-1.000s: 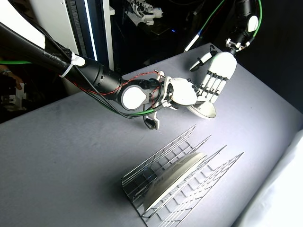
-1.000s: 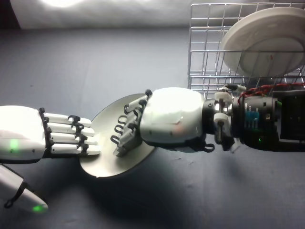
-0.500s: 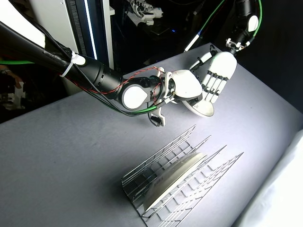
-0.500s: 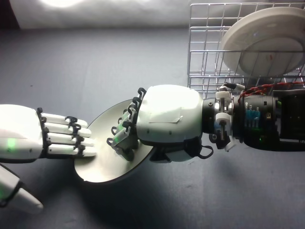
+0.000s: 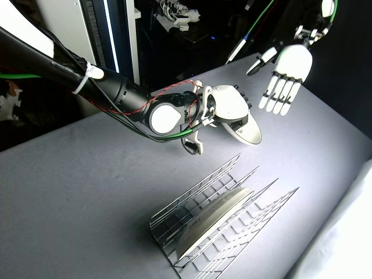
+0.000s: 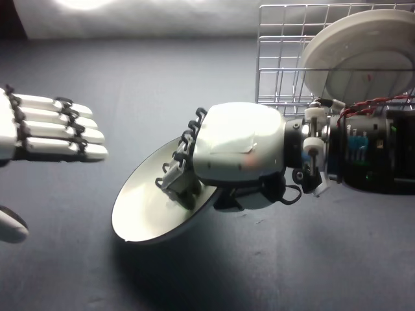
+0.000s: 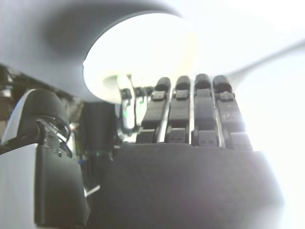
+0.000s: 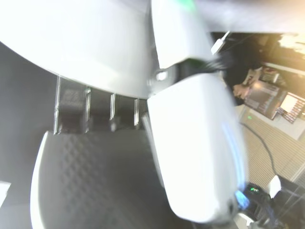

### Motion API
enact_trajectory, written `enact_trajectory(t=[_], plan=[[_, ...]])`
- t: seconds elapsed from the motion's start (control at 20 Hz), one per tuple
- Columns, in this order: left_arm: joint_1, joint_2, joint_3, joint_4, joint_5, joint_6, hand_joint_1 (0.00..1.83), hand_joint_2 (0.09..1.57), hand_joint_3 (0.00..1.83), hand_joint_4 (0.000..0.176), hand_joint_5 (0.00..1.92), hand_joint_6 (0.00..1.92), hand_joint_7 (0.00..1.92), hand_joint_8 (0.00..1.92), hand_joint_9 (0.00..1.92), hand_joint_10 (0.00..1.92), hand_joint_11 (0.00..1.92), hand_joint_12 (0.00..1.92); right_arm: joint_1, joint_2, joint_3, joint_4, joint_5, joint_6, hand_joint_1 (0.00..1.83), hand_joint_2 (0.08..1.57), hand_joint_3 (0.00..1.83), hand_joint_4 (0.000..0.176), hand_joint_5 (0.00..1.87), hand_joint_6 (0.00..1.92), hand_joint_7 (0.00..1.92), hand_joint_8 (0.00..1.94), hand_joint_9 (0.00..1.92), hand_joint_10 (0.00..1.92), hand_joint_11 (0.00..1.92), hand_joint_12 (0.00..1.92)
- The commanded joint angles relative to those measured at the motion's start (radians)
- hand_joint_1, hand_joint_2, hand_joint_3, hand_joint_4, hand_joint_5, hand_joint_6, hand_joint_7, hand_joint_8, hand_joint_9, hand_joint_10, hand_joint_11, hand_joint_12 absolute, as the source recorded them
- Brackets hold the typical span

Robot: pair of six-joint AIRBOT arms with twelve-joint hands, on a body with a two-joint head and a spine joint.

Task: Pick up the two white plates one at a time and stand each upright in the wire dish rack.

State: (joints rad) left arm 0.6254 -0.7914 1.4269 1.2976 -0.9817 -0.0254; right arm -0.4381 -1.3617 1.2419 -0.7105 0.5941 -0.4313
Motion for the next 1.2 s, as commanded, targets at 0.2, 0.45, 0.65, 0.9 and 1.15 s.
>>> enact_trajectory(t=[0.2, 0.45, 0.65, 0.9, 1.15], plan=[[-0.045, 0.085, -0.035, -0.003, -0.060, -0.053, 0.00, 1.10, 0.00, 0.000, 0.00, 0.00, 0.00, 0.00, 0.00, 0.00, 0.00, 0.00, 0.050, 0.064, -0.093, 0.075, 0.095, 0.003, 1.49, 1.11, 0.00, 0.000, 0.80, 1.10, 0.96, 0.91, 0.97, 1.01, 0.87, 1.53], [-0.145, 0.170, -0.087, 0.129, -0.092, -0.086, 0.00, 1.11, 0.00, 0.000, 0.00, 0.00, 0.00, 0.00, 0.00, 0.00, 0.00, 0.00, 0.084, 0.142, -0.179, 0.124, 0.090, 0.004, 1.40, 1.10, 0.00, 0.000, 0.88, 1.04, 1.00, 0.91, 1.01, 1.06, 0.89, 1.31], [-0.181, 0.169, -0.038, 0.163, -0.121, -0.166, 0.00, 1.11, 0.00, 0.000, 0.00, 0.00, 0.00, 0.00, 0.00, 0.00, 0.00, 0.00, 0.102, 0.191, -0.227, 0.162, 0.093, 0.005, 1.38, 1.11, 0.00, 0.000, 0.86, 1.09, 0.98, 0.96, 0.98, 1.13, 0.89, 1.24], [-0.226, 0.158, 0.009, 0.189, -0.153, -0.192, 0.00, 1.09, 0.00, 0.000, 0.00, 0.00, 0.00, 0.00, 0.00, 0.00, 0.00, 0.00, 0.132, 0.243, -0.280, 0.239, 0.093, 0.006, 1.38, 1.12, 0.00, 0.000, 0.83, 1.12, 0.96, 0.99, 0.98, 1.13, 0.88, 1.24], [-0.347, 0.161, 0.007, 0.287, -0.158, -0.276, 0.00, 1.09, 0.00, 0.000, 0.00, 0.00, 0.00, 0.00, 0.00, 0.00, 0.00, 0.00, 0.159, 0.295, -0.325, 0.358, 0.094, 0.008, 1.38, 1.12, 0.00, 0.000, 0.82, 1.14, 0.97, 0.97, 0.98, 1.13, 0.89, 1.23]])
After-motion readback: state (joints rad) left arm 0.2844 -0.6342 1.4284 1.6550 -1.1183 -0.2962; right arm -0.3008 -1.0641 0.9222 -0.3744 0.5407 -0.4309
